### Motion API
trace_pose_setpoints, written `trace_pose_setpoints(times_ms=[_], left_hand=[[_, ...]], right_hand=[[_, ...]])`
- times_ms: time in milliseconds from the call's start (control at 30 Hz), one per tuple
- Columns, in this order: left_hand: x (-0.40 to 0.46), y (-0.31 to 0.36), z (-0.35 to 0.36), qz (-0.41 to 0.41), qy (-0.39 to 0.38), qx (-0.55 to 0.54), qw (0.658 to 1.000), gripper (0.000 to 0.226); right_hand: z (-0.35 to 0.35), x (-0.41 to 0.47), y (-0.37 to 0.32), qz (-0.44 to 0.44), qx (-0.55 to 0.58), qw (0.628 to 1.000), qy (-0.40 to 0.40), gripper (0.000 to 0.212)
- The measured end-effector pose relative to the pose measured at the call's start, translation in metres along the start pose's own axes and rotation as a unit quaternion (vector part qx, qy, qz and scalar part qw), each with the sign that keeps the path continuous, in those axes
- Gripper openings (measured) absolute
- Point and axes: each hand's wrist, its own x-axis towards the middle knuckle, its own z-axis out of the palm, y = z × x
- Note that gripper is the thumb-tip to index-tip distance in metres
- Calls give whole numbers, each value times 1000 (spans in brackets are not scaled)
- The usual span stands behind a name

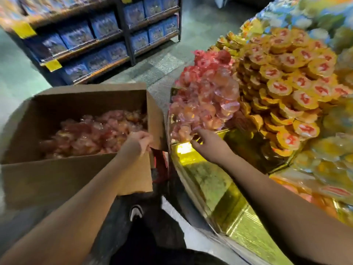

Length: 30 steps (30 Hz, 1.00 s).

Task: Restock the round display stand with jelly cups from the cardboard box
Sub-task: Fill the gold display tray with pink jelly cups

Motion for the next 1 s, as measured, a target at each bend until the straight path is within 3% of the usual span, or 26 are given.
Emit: trace_pose_setpoints(times_ms=[133, 233, 400, 500, 700, 900, 1000], left_hand=[[17, -51, -86, 3, 29, 15, 999, 19], [40, -81, -143, -22, 78, 92, 992, 29], [96, -126, -217, -76, 56, 103, 990, 25], [123, -152, -235, -126, 19, 112, 985, 25], [165, -173, -239, -167, -86, 169, 968, 51], [201, -183, -223, -179, -183, 228, 939, 67], [210, -187, -213, -169, -224, 256, 925, 59]], right_hand=[[57, 62, -64, -27, -40, 997, -61, 22], [98, 104, -106, -13, -84, 989, -124, 30], [165, 174, -141, 42, -110, 976, -181, 34], [199, 209, -143, 95, -126, 966, -205, 32], [242, 255, -137, 156, -140, 953, -220, 37], [280, 290, -121, 190, -159, 946, -210, 63], [293, 307, -110, 182, -194, 939, -219, 69]])
